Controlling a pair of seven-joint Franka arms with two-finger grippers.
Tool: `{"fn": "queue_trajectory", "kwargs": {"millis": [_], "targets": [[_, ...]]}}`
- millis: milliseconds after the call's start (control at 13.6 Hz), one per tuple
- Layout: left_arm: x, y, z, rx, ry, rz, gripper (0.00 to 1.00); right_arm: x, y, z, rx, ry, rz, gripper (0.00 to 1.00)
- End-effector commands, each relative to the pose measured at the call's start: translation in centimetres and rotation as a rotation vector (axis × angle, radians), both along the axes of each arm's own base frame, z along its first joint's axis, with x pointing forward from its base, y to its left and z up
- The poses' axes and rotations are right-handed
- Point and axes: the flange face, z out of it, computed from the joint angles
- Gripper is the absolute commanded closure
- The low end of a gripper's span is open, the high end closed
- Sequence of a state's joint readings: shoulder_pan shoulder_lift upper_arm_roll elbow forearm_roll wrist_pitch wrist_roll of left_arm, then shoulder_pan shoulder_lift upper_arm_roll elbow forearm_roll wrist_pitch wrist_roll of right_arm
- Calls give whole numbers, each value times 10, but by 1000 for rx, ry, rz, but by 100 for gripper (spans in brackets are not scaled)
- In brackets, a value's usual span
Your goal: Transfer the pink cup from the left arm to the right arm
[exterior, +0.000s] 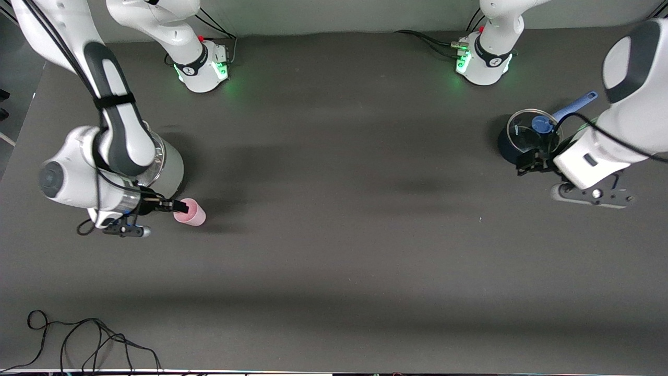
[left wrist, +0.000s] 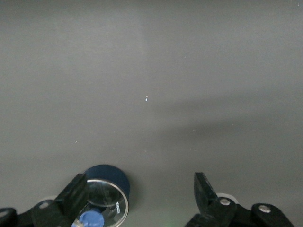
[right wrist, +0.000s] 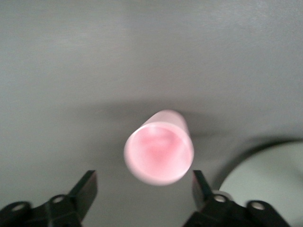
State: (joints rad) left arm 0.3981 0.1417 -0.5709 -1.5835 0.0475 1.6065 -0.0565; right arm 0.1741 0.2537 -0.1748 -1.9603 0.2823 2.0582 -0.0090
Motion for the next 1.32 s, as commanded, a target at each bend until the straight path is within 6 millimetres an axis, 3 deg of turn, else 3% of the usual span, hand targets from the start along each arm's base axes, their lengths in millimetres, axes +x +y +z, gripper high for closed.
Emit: {"fn": "queue_trajectory", "kwargs": {"millis": [0, 147, 293, 586, 733, 879, 953, 1246], "targets": [[1, 19, 17, 23, -5, 55, 0, 12, 10, 91, -15, 39, -29, 0], [6, 40, 8, 14, 11, 83, 0, 16, 17, 153, -93, 29, 13, 0], [11, 54, 0, 6, 22, 103, 0, 8, 19, 212, -98, 32, 33, 0], [8, 52, 5, 18, 20, 176, 0, -27, 3, 300, -169, -32, 54, 0], [7, 47, 12, 18, -10, 172, 0, -31, -4, 309, -170, -48, 42, 0], [5, 41, 16, 22, -31, 154, 0, -24, -10, 299, -176, -44, 31, 0], [3, 42, 15, 25, -43, 153, 0, -16, -9, 285, -197, -32, 34, 0], [-10, 33, 9, 42, -47, 132, 0, -15, -10, 283, -205, -36, 38, 0]]}}
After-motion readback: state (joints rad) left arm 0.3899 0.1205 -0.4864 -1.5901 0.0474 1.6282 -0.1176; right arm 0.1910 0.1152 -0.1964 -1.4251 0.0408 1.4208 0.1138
